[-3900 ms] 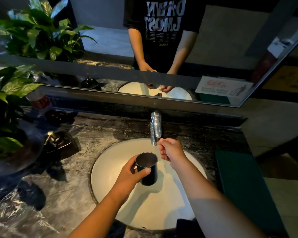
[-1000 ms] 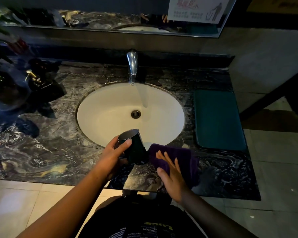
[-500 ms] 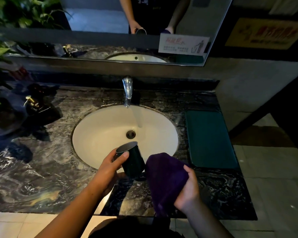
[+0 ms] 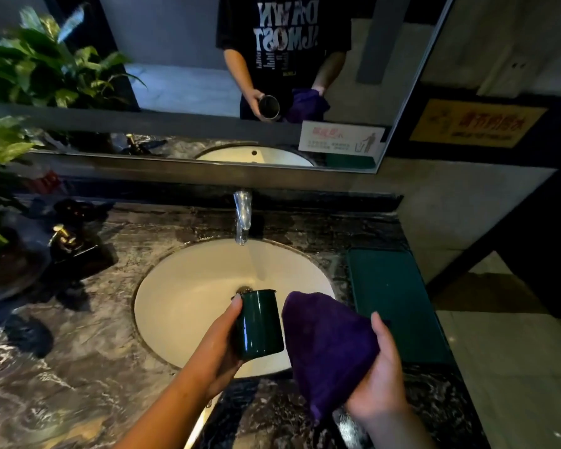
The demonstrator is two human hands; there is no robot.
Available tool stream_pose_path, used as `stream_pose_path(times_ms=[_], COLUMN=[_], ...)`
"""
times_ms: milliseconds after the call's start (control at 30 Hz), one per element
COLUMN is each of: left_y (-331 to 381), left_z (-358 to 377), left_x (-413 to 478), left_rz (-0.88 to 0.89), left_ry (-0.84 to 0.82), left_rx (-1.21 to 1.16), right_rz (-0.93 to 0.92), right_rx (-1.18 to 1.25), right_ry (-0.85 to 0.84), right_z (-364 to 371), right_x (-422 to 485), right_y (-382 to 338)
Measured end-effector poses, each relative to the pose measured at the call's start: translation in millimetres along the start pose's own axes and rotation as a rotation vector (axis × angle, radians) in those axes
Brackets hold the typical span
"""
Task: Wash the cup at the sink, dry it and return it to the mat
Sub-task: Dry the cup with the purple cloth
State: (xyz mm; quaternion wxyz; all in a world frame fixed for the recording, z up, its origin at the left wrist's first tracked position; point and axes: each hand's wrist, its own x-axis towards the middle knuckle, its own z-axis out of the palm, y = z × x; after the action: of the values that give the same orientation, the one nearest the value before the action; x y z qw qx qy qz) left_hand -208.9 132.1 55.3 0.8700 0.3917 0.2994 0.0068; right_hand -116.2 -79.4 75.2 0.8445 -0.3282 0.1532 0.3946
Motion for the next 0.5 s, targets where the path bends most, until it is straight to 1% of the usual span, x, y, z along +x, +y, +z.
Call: stream_pose_path(times_ms=[133,300,433,500], left_y=[13,22,25,24], left_z=[12,26,32,33], left_x=[0,-1,-4,-5], left_rz=[0.065,0.233,0.336,0.383], left_ry=[0.013,0.088,0.116,0.167], left_rx=[-0.003,0.169,0.287,0.311], right_rz=[-0.060,-0.108,-0.125,-0.127], right_rx=[-0.004,-0.034,-0.198,-0.278], right_ry=[-0.062,-0.136,-0.148,-0.134], right_z=[32,69,89,96], right_x=[-1,-2,-4,-5], right_y=[-3,10,27,33])
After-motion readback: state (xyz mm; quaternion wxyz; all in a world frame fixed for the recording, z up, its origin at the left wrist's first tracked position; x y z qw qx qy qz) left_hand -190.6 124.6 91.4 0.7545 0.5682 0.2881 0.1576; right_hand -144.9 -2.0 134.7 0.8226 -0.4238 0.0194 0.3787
